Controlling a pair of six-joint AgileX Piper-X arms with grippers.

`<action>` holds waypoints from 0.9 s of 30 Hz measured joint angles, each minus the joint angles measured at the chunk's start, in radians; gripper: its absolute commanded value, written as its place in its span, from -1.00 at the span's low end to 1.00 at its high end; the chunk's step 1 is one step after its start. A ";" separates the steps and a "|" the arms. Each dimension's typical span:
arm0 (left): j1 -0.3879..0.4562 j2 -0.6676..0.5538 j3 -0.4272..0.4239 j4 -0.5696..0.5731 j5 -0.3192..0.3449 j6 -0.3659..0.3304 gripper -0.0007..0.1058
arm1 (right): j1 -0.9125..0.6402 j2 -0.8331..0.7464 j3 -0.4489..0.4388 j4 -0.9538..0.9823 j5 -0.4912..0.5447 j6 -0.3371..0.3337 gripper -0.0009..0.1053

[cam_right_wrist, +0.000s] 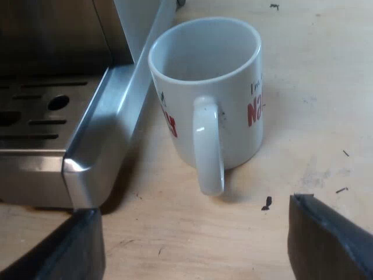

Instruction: Place mug into machine

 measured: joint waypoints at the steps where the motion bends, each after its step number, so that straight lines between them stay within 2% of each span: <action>1: 0.000 0.000 0.000 0.000 0.000 0.000 0.61 | 0.000 0.012 0.000 -0.015 0.000 0.000 0.26; 23: 0.000 0.000 0.000 0.000 0.007 0.000 0.61 | 0.000 0.535 0.000 -0.522 0.002 0.000 0.26; 27: 0.000 0.000 0.000 0.000 0.007 0.000 0.61 | 0.000 0.619 -0.013 -0.587 0.002 0.029 0.26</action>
